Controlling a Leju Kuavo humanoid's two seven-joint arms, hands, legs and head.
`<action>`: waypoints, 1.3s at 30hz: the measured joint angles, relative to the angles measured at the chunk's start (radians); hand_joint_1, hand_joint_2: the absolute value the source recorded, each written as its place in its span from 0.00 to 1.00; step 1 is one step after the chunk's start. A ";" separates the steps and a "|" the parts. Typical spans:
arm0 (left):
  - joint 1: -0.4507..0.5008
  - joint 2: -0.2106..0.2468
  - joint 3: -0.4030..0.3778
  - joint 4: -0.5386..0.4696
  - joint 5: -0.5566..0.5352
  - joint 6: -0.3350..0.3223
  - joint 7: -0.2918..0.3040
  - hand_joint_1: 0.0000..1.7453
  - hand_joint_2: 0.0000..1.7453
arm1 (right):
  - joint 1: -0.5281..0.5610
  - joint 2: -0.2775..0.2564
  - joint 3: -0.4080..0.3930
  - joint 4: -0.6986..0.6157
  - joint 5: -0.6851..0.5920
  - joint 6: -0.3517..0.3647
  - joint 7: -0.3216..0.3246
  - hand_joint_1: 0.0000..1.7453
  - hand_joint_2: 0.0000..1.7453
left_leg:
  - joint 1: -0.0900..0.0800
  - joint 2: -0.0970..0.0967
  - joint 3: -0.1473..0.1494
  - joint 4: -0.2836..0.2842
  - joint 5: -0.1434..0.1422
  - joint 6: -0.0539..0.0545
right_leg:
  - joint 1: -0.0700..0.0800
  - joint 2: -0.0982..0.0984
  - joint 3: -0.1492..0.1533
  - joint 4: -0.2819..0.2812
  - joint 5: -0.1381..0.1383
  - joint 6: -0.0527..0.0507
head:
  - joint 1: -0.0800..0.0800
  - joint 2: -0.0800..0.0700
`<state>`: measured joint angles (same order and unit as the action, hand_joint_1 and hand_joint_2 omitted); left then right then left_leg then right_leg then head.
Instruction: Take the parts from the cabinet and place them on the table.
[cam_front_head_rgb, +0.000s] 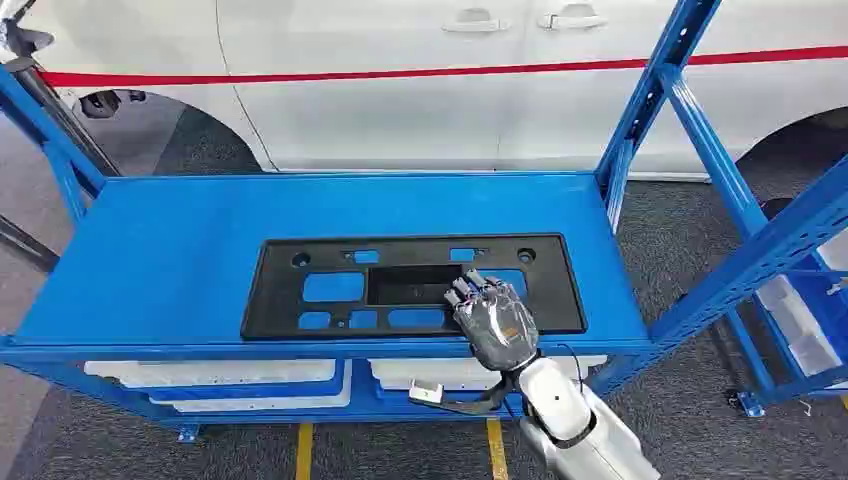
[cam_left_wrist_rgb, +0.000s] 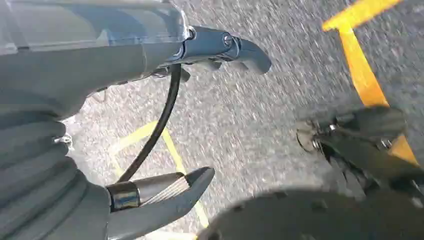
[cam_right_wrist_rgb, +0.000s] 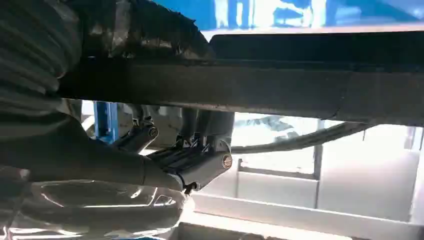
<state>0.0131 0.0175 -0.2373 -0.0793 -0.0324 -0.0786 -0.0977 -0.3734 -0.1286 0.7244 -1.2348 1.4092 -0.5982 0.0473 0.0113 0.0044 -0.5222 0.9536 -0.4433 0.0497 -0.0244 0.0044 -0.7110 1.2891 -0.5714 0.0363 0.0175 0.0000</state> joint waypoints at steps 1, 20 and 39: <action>0.000 0.000 0.000 -0.001 0.000 0.000 0.000 0.00 1.00 | 0.001 -0.006 0.002 -0.003 0.000 0.000 -0.004 1.00 1.00 | 0.003 0.000 -0.008 0.011 -0.002 -0.004 | -0.005 -0.001 0.026 -0.041 0.030 0.005 | 0.000 0.000; -0.002 0.007 -0.021 -0.002 0.000 0.003 -0.001 0.00 1.00 | 0.030 -0.071 0.026 -0.206 -0.172 0.039 -0.073 1.00 1.00 | -0.001 -0.006 0.068 0.046 -0.115 -0.043 | 0.007 -0.003 0.033 -0.229 0.173 -0.040 | -0.002 0.000; -0.001 0.004 -0.024 -0.002 0.002 0.005 -0.005 0.00 1.00 | 0.048 -0.119 0.033 -0.333 -0.211 0.068 -0.104 1.00 1.00 | -0.015 0.002 -0.127 0.071 0.073 -0.037 | 0.025 -0.005 0.207 -0.266 0.047 -0.047 | -0.001 0.000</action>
<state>0.0121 0.0217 -0.2617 -0.0813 -0.0309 -0.0732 -0.1030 -0.3251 -0.2472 0.7576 -1.5675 1.1978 -0.5302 -0.0565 -0.0042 0.0065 -0.6494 1.0244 -0.3703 0.0129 0.0002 -0.0005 -0.5036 1.0229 -0.5243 -0.0107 0.0168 0.0000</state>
